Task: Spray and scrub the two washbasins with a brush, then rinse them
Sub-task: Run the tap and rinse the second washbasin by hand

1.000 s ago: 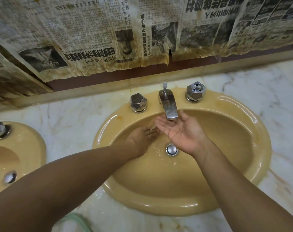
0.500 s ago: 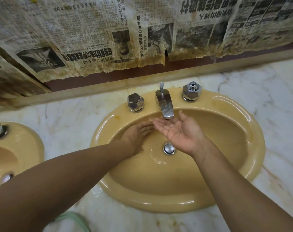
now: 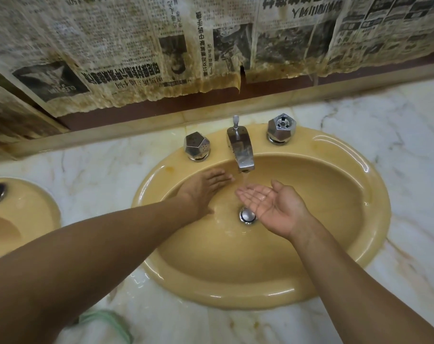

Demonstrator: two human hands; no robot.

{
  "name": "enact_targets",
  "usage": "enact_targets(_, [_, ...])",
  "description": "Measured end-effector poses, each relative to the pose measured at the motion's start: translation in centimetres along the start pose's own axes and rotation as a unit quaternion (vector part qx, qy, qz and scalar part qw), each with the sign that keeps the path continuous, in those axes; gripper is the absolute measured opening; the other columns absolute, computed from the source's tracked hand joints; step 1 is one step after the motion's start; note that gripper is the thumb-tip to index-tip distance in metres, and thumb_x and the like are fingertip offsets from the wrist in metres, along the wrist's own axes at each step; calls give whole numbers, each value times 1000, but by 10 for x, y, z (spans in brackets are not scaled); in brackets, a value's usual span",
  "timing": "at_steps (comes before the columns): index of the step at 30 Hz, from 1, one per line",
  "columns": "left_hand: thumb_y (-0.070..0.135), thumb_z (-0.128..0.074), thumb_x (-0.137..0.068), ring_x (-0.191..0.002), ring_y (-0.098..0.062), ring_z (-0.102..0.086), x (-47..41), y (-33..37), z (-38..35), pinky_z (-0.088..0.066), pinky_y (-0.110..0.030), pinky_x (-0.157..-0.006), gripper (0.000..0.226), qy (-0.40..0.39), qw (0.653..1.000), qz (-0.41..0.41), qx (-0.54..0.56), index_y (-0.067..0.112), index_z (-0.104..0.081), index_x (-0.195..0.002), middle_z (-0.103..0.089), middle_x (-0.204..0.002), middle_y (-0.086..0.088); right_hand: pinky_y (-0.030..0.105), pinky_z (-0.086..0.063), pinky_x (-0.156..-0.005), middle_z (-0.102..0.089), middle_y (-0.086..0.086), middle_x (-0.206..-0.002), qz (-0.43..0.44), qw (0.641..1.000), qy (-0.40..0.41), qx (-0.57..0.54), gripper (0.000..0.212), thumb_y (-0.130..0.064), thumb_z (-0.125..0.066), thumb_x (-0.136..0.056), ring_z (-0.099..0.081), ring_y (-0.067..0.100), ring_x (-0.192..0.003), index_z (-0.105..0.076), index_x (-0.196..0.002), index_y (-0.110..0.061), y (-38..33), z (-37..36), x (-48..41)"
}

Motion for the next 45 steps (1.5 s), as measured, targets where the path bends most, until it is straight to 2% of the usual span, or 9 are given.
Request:
enact_targets(5, [70,-15,-102,-158,-10,9,54,22,-33,5,-36,-128,86,-163,968,-6,190,15,9,-163,12,-172,3,49,-39,-116,-58,37,-131,-4,999,-3,32,61,-38,-32,-110,-54,47,-128,-50,-131,17,-7,11,5])
enact_targets(10, [46,-26,-107,-159,-13,0,86,23,-26,-7,-39,-129,65,-235,946,-44,221,19,-13,-165,5,-173,0,50,-40,-115,-56,38,-133,-12,999,-2,45,62,-38,-31,-111,-53,48,-130,-47,-132,19,0,3,1])
enact_targets(18, [70,-14,-102,-157,-10,15,35,6,-23,14,-38,-126,88,-57,993,-6,100,13,14,-162,14,-171,3,48,-43,-112,-57,36,-134,-22,998,-2,63,62,-37,-29,-111,-54,44,-130,-48,-134,17,14,-3,-15])
enact_targets(21, [74,-10,-100,-157,-10,13,39,15,-24,13,-38,-127,90,-82,986,16,147,13,11,-163,10,-172,3,49,-44,-111,-57,36,-133,-24,998,21,63,60,-37,-31,-111,-55,46,-128,-48,-136,15,17,8,-18])
enact_targets(26, [69,-9,-102,-159,-11,-1,64,30,-30,0,-42,-127,80,-218,944,-7,248,20,-11,-165,-1,-173,2,50,-43,-113,-61,36,-128,-7,999,24,32,58,-35,-30,-111,-57,47,-125,-45,-139,14,8,5,-22])
enact_targets(34, [66,-9,-104,-157,-9,11,51,30,-42,8,-38,-128,78,-118,963,-9,241,18,4,-164,13,-171,6,47,-56,-96,-70,31,-113,15,997,31,68,48,-28,-35,-111,-71,43,-105,-60,-119,12,-1,-5,-22])
enact_targets(38, [58,-8,-107,-159,-13,7,46,47,-31,13,-44,-127,72,-76,929,-31,361,16,-6,-165,6,-172,2,46,-58,-87,-70,29,-111,24,996,49,68,45,-25,-37,-110,-69,41,-104,-63,-104,11,0,-3,-22])
enact_targets(42, [62,-9,-105,-156,-23,-22,55,82,-6,-13,-49,-127,72,-162,870,-136,445,21,-18,-164,-8,-173,3,50,-59,-80,-70,32,-109,21,997,48,61,45,-24,-38,-110,-72,42,-96,-64,-98,11,3,2,-22])
enact_targets(45, [60,-8,-105,-155,-25,-26,61,70,-18,-17,-51,-126,71,-159,901,-130,381,22,-26,-162,-11,-172,3,48,-61,-81,-68,33,-115,14,997,50,64,43,-23,-38,-109,-72,44,-96,-62,-112,12,3,10,-21])
Point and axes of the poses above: each hand's wrist, its own x-axis away from the middle knuckle, its own z-axis out of the back of the hand, y = z × x, the point moved 3 cm from there along -x, towards the middle knuckle
